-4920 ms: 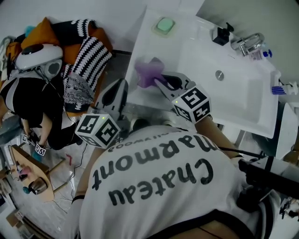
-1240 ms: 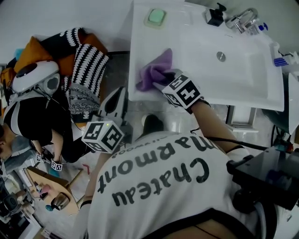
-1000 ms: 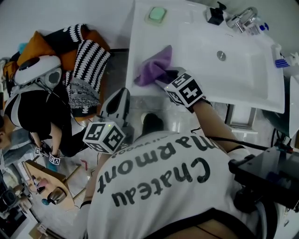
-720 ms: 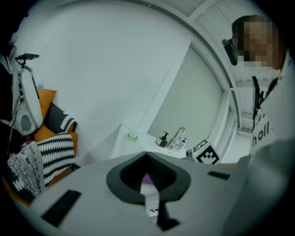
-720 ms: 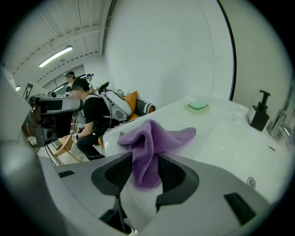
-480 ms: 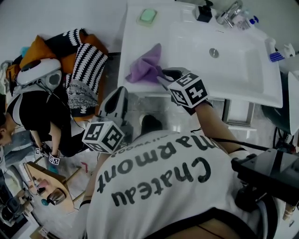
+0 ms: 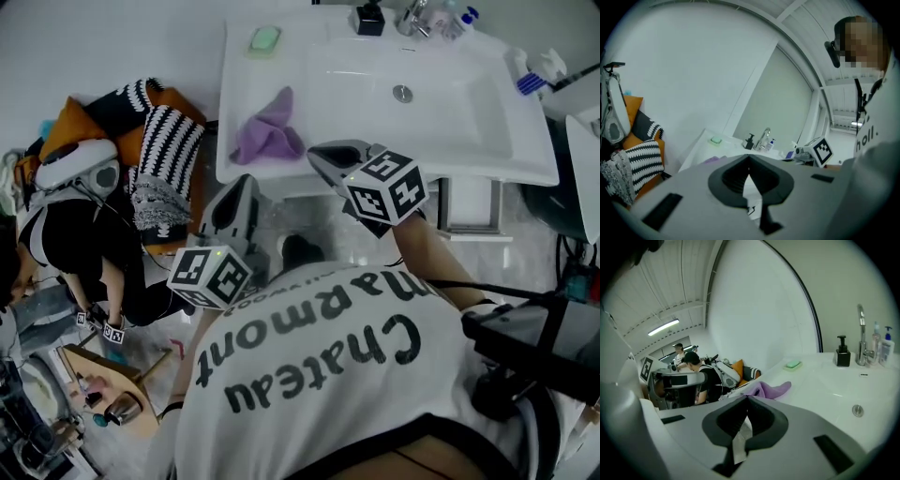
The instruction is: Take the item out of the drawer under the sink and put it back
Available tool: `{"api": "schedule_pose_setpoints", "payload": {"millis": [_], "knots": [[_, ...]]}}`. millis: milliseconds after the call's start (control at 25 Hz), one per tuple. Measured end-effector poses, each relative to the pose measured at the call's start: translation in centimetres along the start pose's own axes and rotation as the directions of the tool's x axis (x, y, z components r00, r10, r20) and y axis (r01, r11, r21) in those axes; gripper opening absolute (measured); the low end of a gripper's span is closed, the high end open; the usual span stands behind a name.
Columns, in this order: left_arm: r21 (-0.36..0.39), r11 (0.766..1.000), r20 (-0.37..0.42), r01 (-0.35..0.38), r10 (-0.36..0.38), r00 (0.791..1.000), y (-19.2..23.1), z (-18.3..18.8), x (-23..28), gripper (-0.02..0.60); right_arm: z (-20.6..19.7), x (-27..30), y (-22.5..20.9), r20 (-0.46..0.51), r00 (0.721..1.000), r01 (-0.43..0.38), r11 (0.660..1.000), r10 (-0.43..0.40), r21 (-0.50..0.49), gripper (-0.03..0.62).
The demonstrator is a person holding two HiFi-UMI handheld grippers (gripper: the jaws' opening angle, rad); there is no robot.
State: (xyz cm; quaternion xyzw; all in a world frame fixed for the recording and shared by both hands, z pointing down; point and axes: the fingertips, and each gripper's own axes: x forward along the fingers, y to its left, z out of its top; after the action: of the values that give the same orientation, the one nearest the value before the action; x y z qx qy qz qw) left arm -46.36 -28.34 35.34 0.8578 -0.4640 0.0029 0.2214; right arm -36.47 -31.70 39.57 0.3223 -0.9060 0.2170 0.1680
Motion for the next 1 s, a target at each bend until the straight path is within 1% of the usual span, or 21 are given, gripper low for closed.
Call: {"api": "schedule_pose_setpoints", "payload": {"millis": [120, 280, 360, 520, 760, 1000], "knots": [[0.008, 1.0, -0.003, 0.011, -0.011, 1.0, -2.0, -0.9, -0.6, 0.009, -1.4, -2.5, 0.8, 0.041, 0.999, -0.013, 0.999, 0.011, 0.034, 0.012], [0.01, 1.0, -0.016, 0.015, -0.015, 1.0, -4.8, -3.0, -1.8, 0.009, -5.1, -5.8, 1.6, 0.025, 1.0, -0.005, 0.999, 0.004, 0.054, 0.012], [0.01, 1.0, -0.026, 0.023, -0.023, 0.999, -6.7, -4.5, -2.8, 0.009, -7.1, -7.7, 2.0, 0.024, 1.0, 0.003, 0.997, -0.005, 0.075, 0.011], [0.018, 0.999, -0.037, 0.051, -0.051, 0.998, -11.4, -7.4, -5.5, 0.009, -10.2, -12.5, 3.9, 0.053, 0.999, 0.007, 0.993, -0.013, 0.116, 0.011], [0.017, 0.998, -0.046, 0.065, -0.064, 0.997, -15.0, -10.7, -8.3, 0.009, -13.7, -16.2, 5.9, 0.049, 0.998, 0.024, 0.995, -0.029, 0.101, 0.011], [0.011, 0.998, -0.044, 0.067, -0.067, 0.997, -16.5, -11.7, -9.9, 0.009, -15.0, -17.7, 7.3, 0.039, 0.999, 0.026, 0.996, -0.029, 0.083, 0.011]]}}
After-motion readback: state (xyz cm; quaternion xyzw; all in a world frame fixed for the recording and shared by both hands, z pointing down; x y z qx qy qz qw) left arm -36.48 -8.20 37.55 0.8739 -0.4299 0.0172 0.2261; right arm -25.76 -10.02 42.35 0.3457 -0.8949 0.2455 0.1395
